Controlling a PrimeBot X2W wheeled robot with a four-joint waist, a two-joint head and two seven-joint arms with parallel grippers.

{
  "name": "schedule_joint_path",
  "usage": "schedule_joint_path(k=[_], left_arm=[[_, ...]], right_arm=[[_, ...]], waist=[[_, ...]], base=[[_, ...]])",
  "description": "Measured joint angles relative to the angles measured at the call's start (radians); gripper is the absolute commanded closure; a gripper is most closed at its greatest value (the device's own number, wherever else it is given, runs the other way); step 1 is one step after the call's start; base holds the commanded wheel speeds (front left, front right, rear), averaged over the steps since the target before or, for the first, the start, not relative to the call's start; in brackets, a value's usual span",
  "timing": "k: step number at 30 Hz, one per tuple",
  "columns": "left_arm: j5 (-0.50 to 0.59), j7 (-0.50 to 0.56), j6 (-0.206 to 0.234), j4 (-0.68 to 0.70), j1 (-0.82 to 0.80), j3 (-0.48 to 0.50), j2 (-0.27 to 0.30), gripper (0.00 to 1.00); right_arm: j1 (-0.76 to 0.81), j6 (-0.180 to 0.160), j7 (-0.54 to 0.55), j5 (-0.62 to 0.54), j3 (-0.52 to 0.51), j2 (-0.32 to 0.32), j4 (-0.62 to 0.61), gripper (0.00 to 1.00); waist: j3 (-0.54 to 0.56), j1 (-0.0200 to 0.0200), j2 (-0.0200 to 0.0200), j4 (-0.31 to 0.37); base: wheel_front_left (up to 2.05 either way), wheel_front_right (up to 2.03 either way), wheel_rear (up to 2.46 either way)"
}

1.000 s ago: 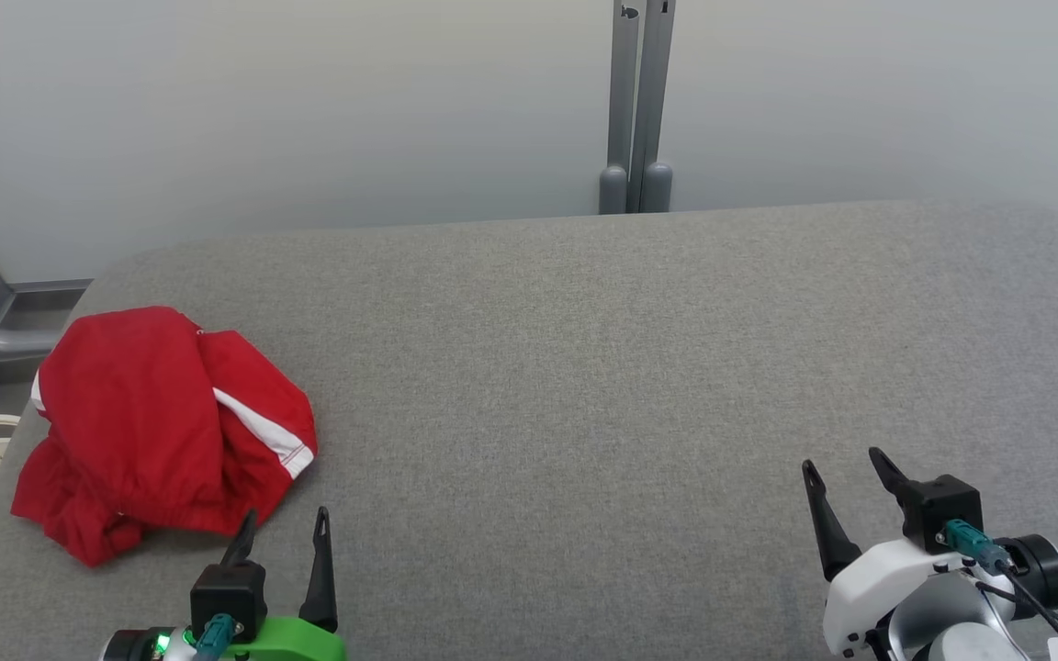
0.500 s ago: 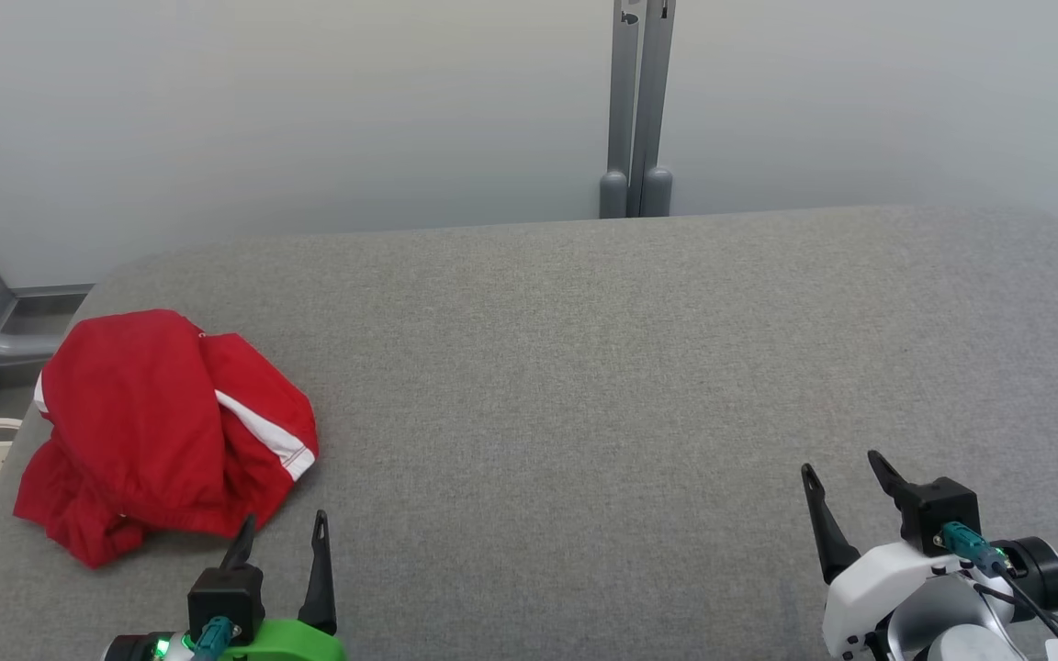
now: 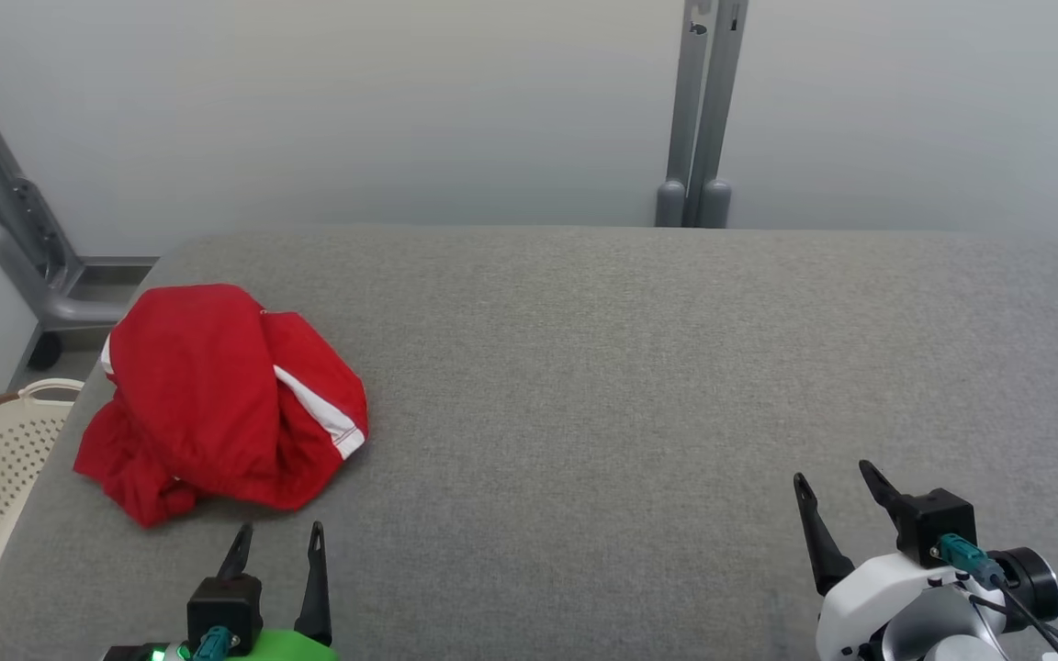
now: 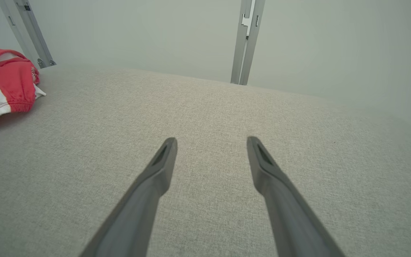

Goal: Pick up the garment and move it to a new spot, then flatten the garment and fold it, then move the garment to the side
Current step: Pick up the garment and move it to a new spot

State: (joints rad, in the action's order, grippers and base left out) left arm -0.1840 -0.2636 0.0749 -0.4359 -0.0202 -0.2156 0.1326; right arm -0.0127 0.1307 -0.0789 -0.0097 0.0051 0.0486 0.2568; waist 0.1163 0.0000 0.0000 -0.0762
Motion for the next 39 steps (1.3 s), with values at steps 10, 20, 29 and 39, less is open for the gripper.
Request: schedule_joint_path(k=[10, 20, 29, 39], left_arm=[[0.000, 0.032, 0.006, 0.041, 0.026, -0.001, 0.034, 0.00], [-0.007, 0.069, 0.017, 0.093, 0.031, 0.002, 0.065, 0.00], [-0.029, 0.138, -0.004, 0.103, 0.024, -0.012, 0.071, 0.00], [-0.091, 0.424, -0.089, -0.042, -0.287, -0.050, 0.035, 0.00]], right_arm=[[0.007, 0.000, -0.030, 0.045, 0.025, 0.000, 0.021, 0.00], [-0.003, 0.000, -0.063, 0.079, 0.033, 0.000, 0.041, 0.00], [-0.015, 0.000, -0.074, 0.096, 0.040, 0.000, 0.054, 0.00], [-0.018, 0.000, -0.034, 0.079, 0.054, -0.001, -0.011, 0.00]], waist=[[0.005, 0.0000, 0.0000, -0.115], [0.001, 0.0000, 0.0000, -0.265], [-0.012, 0.0000, 0.0000, -0.366], [-0.075, 0.0000, 0.0000, -0.371]], base=[[0.00, 0.00, 0.00], [0.00, 0.00, 0.00], [0.00, 0.00, 0.00], [0.00, 0.00, 0.00]])
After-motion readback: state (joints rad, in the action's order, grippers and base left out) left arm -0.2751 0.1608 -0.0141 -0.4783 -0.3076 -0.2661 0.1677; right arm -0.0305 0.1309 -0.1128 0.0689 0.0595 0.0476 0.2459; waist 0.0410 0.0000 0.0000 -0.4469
